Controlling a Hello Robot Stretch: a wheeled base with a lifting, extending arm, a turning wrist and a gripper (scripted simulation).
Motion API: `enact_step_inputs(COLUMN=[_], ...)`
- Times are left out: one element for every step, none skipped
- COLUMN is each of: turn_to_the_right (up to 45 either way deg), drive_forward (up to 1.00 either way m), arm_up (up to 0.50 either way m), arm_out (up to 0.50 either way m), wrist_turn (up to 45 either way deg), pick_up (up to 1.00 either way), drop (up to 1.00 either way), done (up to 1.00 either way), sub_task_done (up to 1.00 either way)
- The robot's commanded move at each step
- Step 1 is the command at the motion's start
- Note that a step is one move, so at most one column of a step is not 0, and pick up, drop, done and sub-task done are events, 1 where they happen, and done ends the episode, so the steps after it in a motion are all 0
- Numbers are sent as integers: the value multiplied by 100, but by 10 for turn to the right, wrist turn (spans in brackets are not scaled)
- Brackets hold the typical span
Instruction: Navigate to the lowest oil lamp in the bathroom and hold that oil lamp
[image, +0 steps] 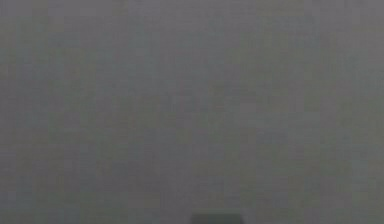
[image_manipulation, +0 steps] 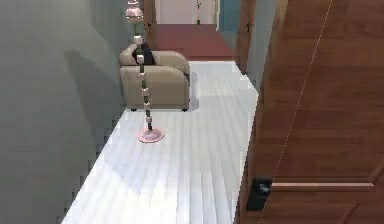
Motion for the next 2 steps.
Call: enact_step_inputs(turn_to_the_right=[420,0], drive_forward=[0,35], arm_up=[0,0], arm_out=[0,0], wrist_turn=[0,0], pick_up=[0,0], drop=[0,0], done=[0,0], sub_task_done=[0,0])
